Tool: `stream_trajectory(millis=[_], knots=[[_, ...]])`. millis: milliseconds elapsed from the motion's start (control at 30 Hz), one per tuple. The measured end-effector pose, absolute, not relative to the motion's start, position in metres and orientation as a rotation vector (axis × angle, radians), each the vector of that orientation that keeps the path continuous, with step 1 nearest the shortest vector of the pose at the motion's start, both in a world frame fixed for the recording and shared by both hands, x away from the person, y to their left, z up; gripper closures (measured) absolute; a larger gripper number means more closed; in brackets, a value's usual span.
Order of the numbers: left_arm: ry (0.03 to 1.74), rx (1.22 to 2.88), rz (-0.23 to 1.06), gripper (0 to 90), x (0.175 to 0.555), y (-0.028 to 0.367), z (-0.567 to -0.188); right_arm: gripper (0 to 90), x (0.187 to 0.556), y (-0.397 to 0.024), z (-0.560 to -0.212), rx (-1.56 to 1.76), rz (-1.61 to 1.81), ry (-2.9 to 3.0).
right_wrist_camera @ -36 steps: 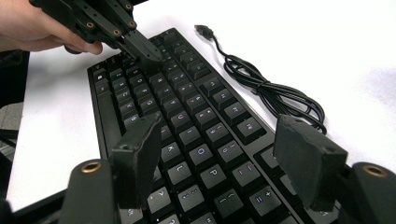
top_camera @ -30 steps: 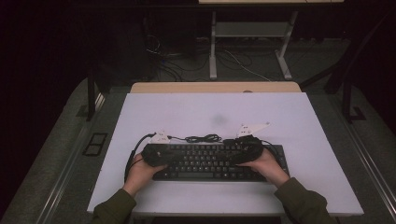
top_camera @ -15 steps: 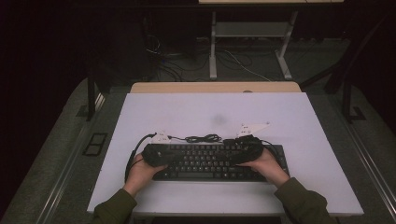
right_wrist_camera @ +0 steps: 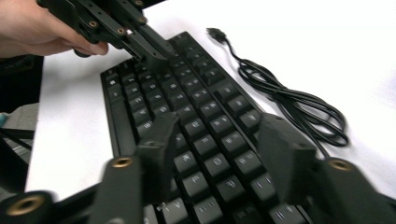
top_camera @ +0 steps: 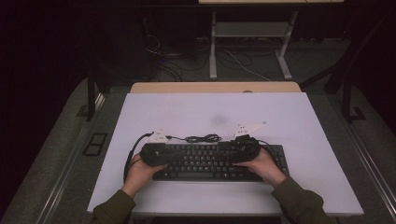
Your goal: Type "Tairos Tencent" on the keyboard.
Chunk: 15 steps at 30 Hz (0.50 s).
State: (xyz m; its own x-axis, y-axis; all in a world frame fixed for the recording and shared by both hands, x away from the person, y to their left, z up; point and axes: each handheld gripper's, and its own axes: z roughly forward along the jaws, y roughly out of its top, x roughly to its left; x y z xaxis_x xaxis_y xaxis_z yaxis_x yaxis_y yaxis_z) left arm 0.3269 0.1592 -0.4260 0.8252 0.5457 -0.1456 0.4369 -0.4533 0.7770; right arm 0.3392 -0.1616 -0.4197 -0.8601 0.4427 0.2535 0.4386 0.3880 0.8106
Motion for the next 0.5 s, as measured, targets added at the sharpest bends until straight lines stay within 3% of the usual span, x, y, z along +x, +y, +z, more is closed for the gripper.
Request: stream_trajectory(millis=[200,500], knots=[[0.714,2.105,0.160,67.2,0.326,0.159,-0.425,69.4,0.338,-0.148,-0.418,0.782,1.542,2.653],[0.719,2.083,0.157,46.5,0.324,0.156,-0.426,89.0,0.333,-0.131,-0.424,0.717,1.527,2.726]])
